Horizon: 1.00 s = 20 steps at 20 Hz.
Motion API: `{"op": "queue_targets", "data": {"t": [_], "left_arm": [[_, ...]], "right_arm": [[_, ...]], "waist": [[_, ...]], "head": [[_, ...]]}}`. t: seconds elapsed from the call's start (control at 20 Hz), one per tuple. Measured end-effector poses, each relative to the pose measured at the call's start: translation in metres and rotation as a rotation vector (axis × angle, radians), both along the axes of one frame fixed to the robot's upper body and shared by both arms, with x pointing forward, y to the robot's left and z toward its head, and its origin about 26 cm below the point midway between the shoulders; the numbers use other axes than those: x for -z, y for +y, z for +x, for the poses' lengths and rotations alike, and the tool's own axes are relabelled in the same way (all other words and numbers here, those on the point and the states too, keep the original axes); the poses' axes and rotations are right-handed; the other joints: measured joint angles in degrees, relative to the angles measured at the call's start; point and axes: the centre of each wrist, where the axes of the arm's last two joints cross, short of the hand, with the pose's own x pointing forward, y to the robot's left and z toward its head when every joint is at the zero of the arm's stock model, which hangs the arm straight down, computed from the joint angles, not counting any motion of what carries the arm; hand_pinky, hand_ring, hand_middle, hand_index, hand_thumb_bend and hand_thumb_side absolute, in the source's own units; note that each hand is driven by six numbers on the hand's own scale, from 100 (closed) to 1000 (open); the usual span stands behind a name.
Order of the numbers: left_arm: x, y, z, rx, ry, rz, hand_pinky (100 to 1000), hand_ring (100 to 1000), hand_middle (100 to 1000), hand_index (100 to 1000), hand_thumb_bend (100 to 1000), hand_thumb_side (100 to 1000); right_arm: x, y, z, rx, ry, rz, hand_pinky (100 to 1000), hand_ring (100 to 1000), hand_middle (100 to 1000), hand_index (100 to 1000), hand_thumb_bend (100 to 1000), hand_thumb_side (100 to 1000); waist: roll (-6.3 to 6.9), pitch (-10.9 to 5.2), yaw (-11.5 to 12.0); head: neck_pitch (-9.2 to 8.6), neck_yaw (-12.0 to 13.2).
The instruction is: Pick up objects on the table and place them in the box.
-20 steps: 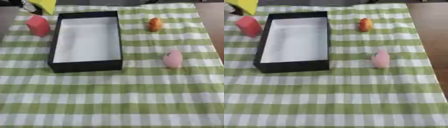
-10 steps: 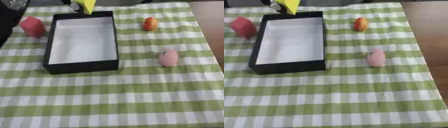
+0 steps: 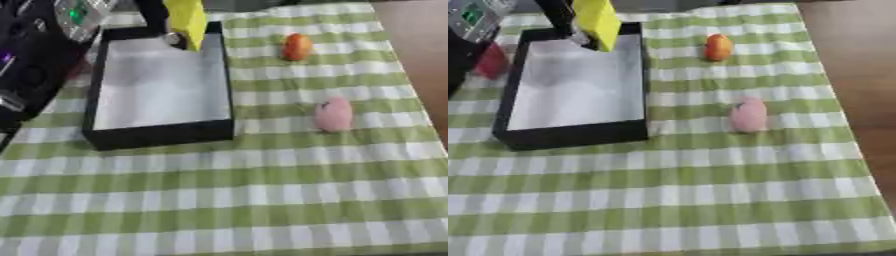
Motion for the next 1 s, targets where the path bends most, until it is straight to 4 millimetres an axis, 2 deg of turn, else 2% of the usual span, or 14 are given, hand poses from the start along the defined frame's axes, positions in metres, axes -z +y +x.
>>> {"op": "queue_targets", "data": {"t": [0.4, 0.5, 0.6, 0.65, 0.7, 0.8, 0.85, 0.9, 0.95, 1.0], "left_arm": [[0.027, 0.01, 0.014, -0.037, 0.079, -0.009, 636, 596, 602, 693, 641, 100], [0.032, 0.012, 0.016, -0.039, 0.112, 0.0, 681, 653, 635, 716, 654, 100], [0.037, 0.016, 0.019, -0.046, 0.139, 0.008, 731, 720, 693, 763, 720, 100], [0.039, 0.018, 0.02, -0.05, 0.148, 0.015, 760, 757, 729, 796, 784, 100], [0.04, 0.019, 0.02, -0.054, 0.153, 0.023, 787, 788, 759, 828, 834, 228], [0.039, 0.02, 0.02, -0.06, 0.15, 0.042, 814, 817, 787, 862, 867, 439], [0.039, 0.02, 0.02, -0.067, 0.146, 0.053, 823, 826, 798, 873, 855, 497], [0.038, 0.021, 0.02, -0.074, 0.142, 0.063, 831, 833, 805, 878, 836, 514], [0.038, 0.021, 0.02, -0.079, 0.136, 0.074, 849, 848, 820, 885, 786, 536], [0.036, 0.02, 0.019, -0.08, 0.127, 0.085, 863, 858, 829, 885, 692, 574]], "right_arm": [[0.001, 0.001, 0.0, -0.003, 0.0, 0.005, 754, 681, 738, 888, 100, 774], [0.001, 0.001, 0.0, -0.003, 0.0, 0.005, 754, 681, 738, 888, 100, 774], [0.001, 0.001, 0.0, -0.001, 0.0, 0.005, 754, 681, 738, 888, 100, 774], [0.001, 0.001, 0.0, -0.001, 0.0, 0.006, 754, 681, 738, 887, 100, 774], [0.001, 0.001, 0.0, -0.001, 0.001, 0.006, 754, 681, 738, 887, 100, 775], [0.001, 0.001, 0.0, 0.0, 0.001, 0.006, 754, 681, 738, 887, 100, 777], [0.001, 0.001, 0.0, 0.0, 0.002, 0.006, 754, 681, 738, 887, 100, 780], [0.002, 0.001, 0.0, 0.0, 0.002, 0.006, 754, 681, 738, 887, 100, 780], [0.002, 0.001, 0.0, 0.0, 0.004, 0.006, 754, 681, 738, 888, 100, 785], [0.003, 0.001, 0.0, 0.002, 0.007, 0.007, 754, 681, 738, 888, 100, 787]], "waist": [[0.0, 0.3, -0.1], [0.0, 0.34, -0.1], [0.0, 0.35, -0.2], [0.0, 0.35, -0.2], [0.0, 0.35, -0.2], [0.0, 0.35, -0.2], [0.0, 0.35, -0.2], [0.0, 0.35, -0.2], [0.0, 0.35, -0.1], [0.0, 0.35, 0.0]], "head": [[0.0, 0.1], [0.0, 0.2], [0.0, 0.3], [0.0, 0.3], [0.0, 0.3], [0.0, 0.4], [0.0, 0.5], [0.0, 0.5], [0.0, 0.5], [0.0, 0.5]]}}
